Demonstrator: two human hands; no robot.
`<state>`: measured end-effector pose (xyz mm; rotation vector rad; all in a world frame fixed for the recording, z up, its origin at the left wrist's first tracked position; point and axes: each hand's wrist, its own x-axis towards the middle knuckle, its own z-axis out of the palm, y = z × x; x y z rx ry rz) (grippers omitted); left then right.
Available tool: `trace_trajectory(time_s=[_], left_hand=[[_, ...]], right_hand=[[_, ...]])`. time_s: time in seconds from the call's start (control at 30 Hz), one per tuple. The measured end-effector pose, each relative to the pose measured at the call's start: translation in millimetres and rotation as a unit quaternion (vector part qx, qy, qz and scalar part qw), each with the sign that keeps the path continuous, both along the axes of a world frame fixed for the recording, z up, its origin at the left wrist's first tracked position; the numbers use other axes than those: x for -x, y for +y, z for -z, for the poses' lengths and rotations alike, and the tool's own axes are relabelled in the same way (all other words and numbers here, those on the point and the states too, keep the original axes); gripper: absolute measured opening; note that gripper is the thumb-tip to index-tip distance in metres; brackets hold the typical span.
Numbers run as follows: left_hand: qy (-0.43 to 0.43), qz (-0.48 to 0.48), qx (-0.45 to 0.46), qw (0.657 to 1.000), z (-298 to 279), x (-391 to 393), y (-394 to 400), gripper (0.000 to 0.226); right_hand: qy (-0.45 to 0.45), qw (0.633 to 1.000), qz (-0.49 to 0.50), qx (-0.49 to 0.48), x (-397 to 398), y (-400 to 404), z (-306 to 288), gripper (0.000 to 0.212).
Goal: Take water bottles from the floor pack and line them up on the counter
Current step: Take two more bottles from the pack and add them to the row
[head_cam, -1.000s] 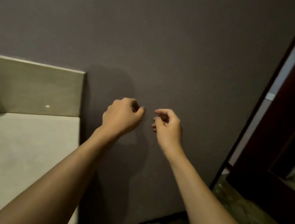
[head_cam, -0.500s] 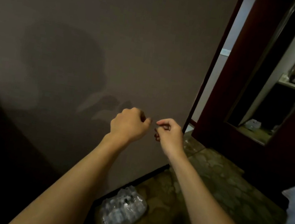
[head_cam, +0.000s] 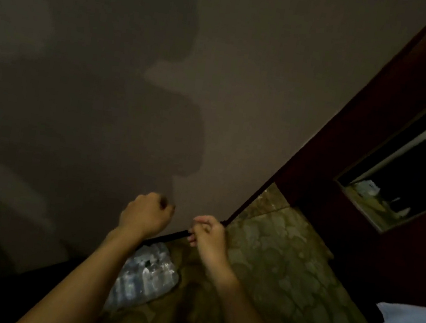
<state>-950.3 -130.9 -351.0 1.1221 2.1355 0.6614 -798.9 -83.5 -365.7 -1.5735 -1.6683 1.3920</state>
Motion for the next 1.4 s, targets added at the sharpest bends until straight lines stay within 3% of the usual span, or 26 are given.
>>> trace_trajectory(time_s=[0.37, 0.57, 0.9, 1.4], left_hand=[[-0.084, -0.044, 0.106, 0.990, 103, -13, 43, 0.027], [-0.004, -0.100, 0.205, 0.974, 135, -46, 64, 0.035], [-0.074, -0.157, 0.283, 0.943, 213, -98, 105, 0.036], [-0.135, -0.138, 0.238, 0.952, 467, -75, 164, 0.030]], right_hand=[[-0.038, 0.984, -0.042, 0.169, -1, 60, 111, 0.015], [-0.064, 0.968, -0.026, 0.240, -19, 94, 169, 0.022], [-0.137, 0.944, -0.108, 0.279, -54, 148, 249, 0.029], [-0.204, 0.923, -0.201, 0.258, -9, 203, 486, 0.027]])
